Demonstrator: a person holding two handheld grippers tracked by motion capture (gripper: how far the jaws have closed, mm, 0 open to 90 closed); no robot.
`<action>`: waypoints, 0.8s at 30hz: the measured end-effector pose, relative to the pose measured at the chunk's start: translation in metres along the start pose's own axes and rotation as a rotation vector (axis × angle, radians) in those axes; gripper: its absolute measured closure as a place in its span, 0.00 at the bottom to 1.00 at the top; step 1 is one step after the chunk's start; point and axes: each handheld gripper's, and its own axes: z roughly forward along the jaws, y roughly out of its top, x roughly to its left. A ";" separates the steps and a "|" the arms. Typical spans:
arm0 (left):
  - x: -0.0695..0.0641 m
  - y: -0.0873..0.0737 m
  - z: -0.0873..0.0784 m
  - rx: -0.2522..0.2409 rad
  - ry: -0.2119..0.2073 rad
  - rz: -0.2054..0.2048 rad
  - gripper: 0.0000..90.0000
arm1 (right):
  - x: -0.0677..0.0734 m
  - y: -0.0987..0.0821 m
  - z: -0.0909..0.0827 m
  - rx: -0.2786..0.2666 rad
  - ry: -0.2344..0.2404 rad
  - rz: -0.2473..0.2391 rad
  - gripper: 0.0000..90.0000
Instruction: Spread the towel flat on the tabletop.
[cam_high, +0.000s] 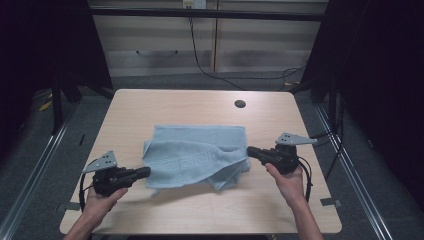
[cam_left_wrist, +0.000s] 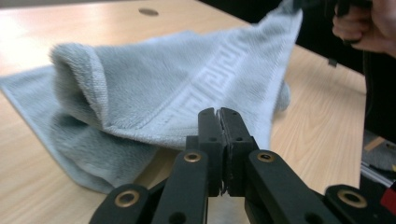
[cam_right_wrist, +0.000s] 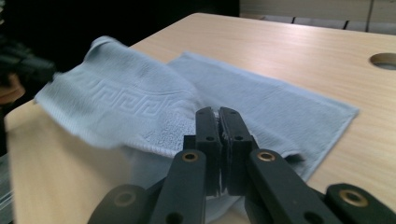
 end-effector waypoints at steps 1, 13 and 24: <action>0.000 0.000 -0.006 -0.012 -0.001 -0.007 0.98 | 0.004 -0.003 -0.002 0.009 0.009 -0.002 0.97; -0.023 -0.042 -0.037 0.075 -0.054 -0.012 0.98 | 0.059 -0.067 -0.032 0.110 0.132 0.008 0.92; 0.016 -0.020 -0.017 0.067 0.047 -0.054 0.70 | 0.025 -0.039 0.016 0.126 0.064 -0.028 0.79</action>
